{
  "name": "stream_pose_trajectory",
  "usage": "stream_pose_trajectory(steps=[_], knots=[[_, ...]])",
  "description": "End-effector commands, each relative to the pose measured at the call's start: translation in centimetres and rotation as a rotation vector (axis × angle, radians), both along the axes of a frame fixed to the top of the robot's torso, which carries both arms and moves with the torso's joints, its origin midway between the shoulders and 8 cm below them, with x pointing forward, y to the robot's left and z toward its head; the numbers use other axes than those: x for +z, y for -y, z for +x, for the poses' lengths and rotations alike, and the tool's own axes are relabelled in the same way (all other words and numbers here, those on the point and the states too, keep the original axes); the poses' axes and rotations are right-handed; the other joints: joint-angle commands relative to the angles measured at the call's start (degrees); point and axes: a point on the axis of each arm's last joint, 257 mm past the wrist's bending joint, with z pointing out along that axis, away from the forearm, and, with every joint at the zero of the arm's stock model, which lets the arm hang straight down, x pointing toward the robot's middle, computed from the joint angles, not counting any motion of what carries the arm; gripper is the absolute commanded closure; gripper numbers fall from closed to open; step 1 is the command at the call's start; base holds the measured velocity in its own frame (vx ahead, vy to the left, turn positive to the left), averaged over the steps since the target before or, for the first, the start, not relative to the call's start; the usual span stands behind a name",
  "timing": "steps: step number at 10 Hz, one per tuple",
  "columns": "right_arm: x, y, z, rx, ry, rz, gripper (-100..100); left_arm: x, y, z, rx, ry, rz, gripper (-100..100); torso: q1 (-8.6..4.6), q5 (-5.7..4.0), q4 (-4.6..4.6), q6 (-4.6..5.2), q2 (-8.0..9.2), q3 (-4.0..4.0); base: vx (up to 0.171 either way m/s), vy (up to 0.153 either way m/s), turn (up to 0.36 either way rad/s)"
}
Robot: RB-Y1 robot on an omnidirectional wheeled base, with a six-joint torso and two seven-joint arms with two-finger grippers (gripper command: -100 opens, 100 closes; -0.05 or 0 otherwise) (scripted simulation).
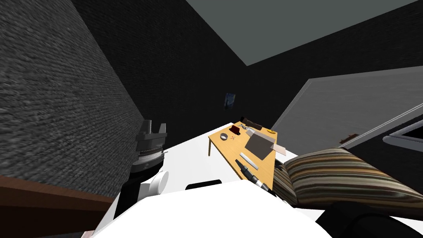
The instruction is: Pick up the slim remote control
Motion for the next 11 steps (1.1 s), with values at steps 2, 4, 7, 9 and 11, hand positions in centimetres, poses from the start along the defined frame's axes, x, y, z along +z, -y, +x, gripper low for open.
stream_pose_trajectory(steps=[2,4,7,9,11], knots=[[-4.8,1.3,-3.6,0.051,-0.131,-0.096,-100,0.0,0.0,0.0,0.0,0.0,0.0,0,0.0,-0.01,0.0,-0.03,0.0,0.0,0.055,0.008,0.264],[-6.9,2.1,-5.6,0.079,-0.191,-0.142,-100,0.0,0.0,0.0,0.0,0.0,0.0,0,0.02,0.0,-0.01,0.02,-0.03,-0.02,0.054,0.004,0.162],[-10.2,4.5,-9.1,0.087,-0.296,-0.202,-100,0.0,0.0,0.0,0.0,0.0,0.0,0,0.03,0.01,0.01,-0.03,0.01,0.01,0.041,0.003,0.157],[-12.2,6.1,-11.9,0.111,-0.369,-0.255,-100,0.0,0.0,0.0,0.0,0.0,0.0,0,0.06,0.01,0.01,-0.02,0.03,0.02,0.036,0.006,0.167],[-13.7,7.5,-14.4,0.142,-0.431,-0.304,-100,0.0,0.0,0.0,0.0,0.0,0.0,0,0.04,0.01,0.01,-0.01,0.01,0.01,0.041,0.002,0.155]])
